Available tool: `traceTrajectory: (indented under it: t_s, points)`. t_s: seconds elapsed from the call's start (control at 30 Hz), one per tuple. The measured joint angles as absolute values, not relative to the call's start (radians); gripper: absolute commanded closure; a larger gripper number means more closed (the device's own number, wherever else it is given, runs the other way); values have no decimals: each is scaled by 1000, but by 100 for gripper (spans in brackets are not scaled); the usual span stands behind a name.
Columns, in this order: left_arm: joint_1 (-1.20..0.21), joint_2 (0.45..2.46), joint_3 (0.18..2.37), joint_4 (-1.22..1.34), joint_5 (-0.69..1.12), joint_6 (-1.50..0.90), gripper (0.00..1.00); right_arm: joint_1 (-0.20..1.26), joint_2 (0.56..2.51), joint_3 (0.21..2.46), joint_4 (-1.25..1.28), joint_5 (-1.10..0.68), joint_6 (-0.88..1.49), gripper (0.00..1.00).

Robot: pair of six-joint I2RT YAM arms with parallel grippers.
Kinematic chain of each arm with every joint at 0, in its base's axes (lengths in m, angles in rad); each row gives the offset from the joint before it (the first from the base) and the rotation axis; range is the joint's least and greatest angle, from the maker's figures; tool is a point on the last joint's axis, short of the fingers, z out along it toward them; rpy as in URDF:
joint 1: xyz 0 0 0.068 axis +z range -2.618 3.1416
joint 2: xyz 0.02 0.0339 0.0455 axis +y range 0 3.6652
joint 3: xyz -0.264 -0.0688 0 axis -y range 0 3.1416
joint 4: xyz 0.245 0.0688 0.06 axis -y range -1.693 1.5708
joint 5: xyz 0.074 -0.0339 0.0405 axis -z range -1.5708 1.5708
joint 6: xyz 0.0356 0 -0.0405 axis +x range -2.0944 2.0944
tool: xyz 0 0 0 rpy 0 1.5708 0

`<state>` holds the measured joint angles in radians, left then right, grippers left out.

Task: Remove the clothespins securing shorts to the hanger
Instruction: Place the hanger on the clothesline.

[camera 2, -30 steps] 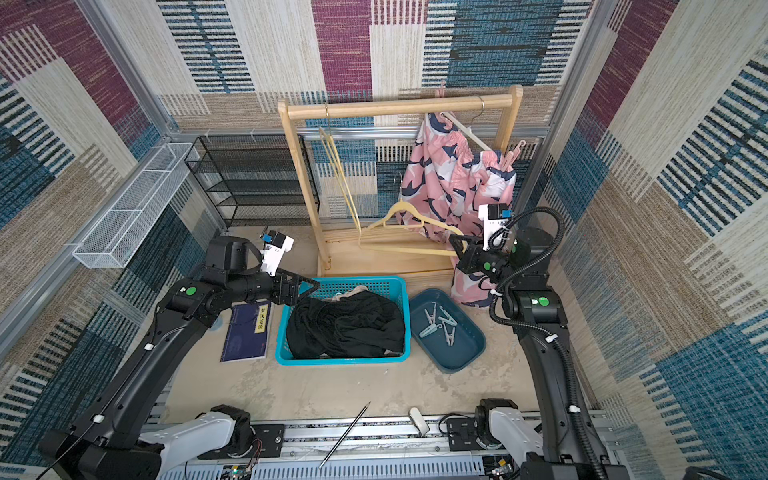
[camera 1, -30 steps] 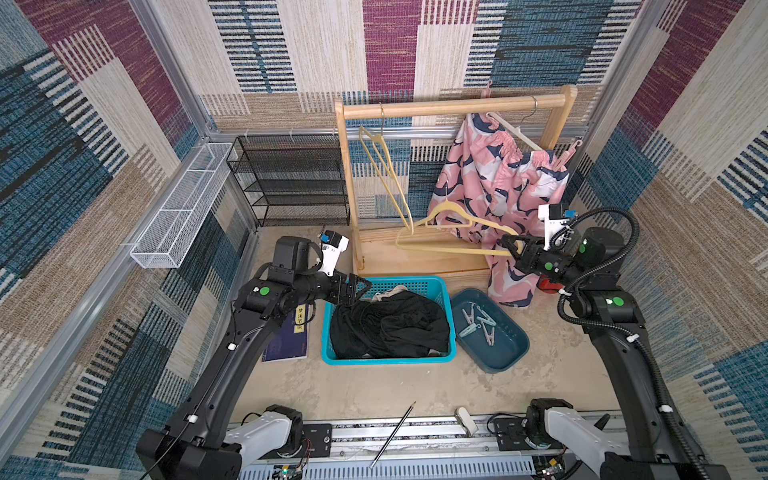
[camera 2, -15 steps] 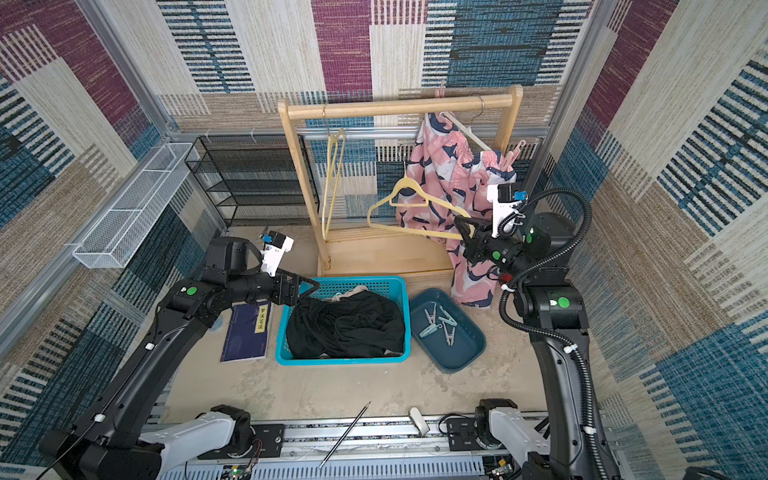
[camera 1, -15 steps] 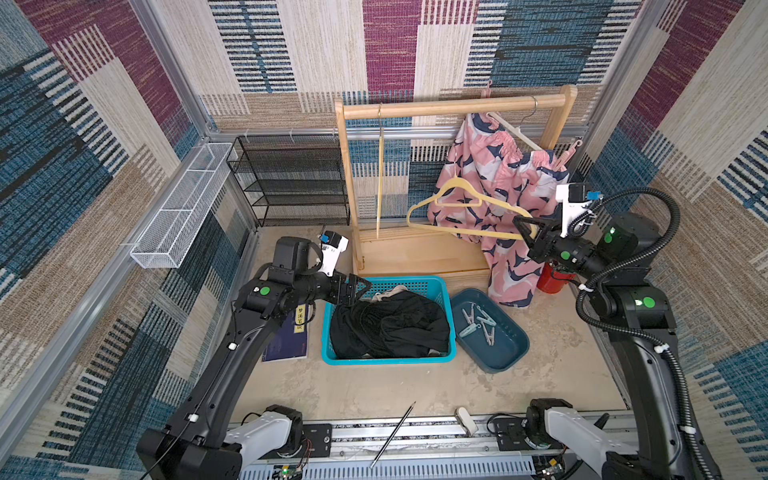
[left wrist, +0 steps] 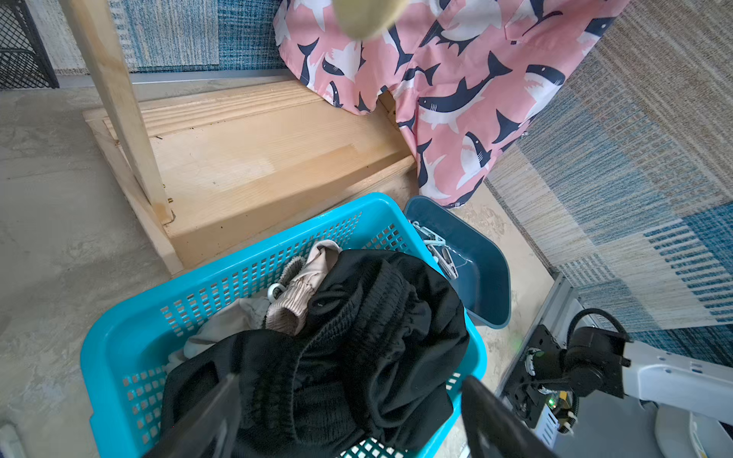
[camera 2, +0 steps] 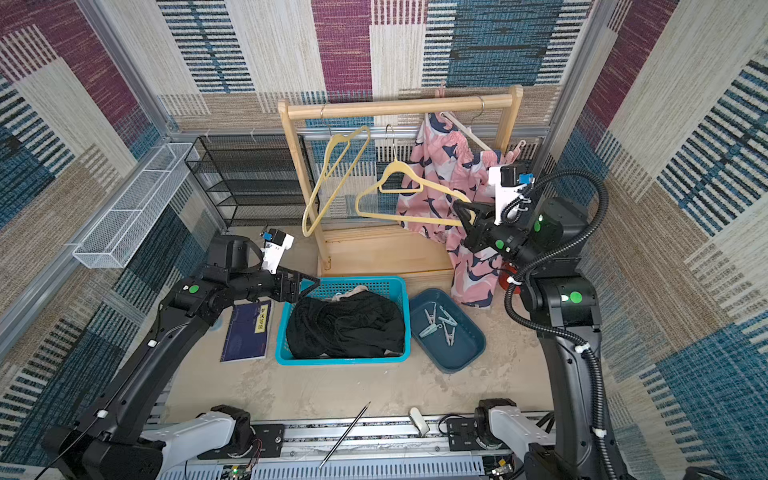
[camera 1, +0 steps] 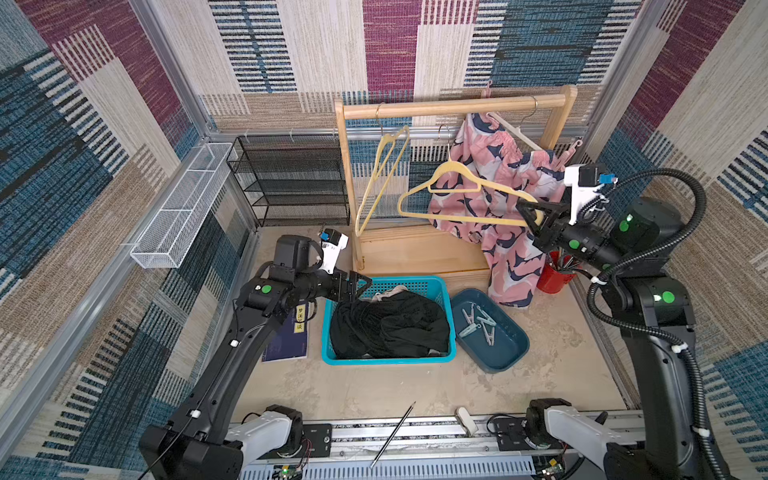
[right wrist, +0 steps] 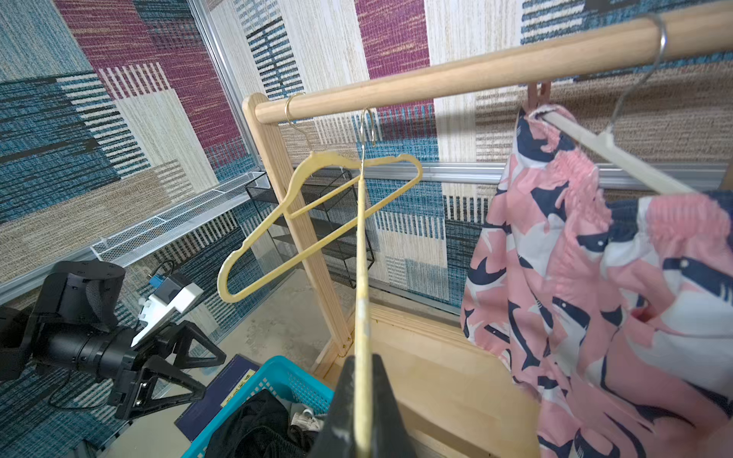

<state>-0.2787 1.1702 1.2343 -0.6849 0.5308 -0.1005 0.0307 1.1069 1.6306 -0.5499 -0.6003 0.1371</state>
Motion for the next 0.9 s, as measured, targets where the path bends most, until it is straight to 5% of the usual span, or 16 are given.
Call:
traceTrajectory:
  t_s: [0.9]
  points:
    - [-258,1151,1234,-689,527,-100,11,58,1359,1872,-503,-573,121,100]
